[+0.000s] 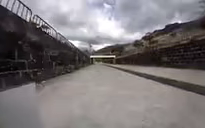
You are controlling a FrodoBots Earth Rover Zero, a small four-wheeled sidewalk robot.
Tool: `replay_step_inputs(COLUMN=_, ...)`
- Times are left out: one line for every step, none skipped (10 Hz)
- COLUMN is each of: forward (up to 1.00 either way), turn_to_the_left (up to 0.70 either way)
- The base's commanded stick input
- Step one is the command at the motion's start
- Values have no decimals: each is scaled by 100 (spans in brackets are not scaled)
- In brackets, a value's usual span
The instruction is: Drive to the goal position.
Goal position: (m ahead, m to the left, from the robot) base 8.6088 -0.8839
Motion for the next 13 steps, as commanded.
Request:
replay_step_inputs(forward=100, turn_to_the_left=0)
replay_step_inputs(forward=100, turn_to_the_left=0)
replay_step_inputs(forward=100, turn_to_the_left=0)
replay_step_inputs(forward=100, turn_to_the_left=0)
replay_step_inputs(forward=100, turn_to_the_left=0)
replay_step_inputs(forward=100, turn_to_the_left=0)
replay_step_inputs(forward=100, turn_to_the_left=0)
replay_step_inputs(forward=100, turn_to_the_left=0)
replay_step_inputs(forward=100, turn_to_the_left=0)
replay_step_inputs(forward=100, turn_to_the_left=0)
replay_step_inputs(forward=100, turn_to_the_left=0)
replay_step_inputs(forward=100, turn_to_the_left=0)
replay_step_inputs(forward=100, turn_to_the_left=0)
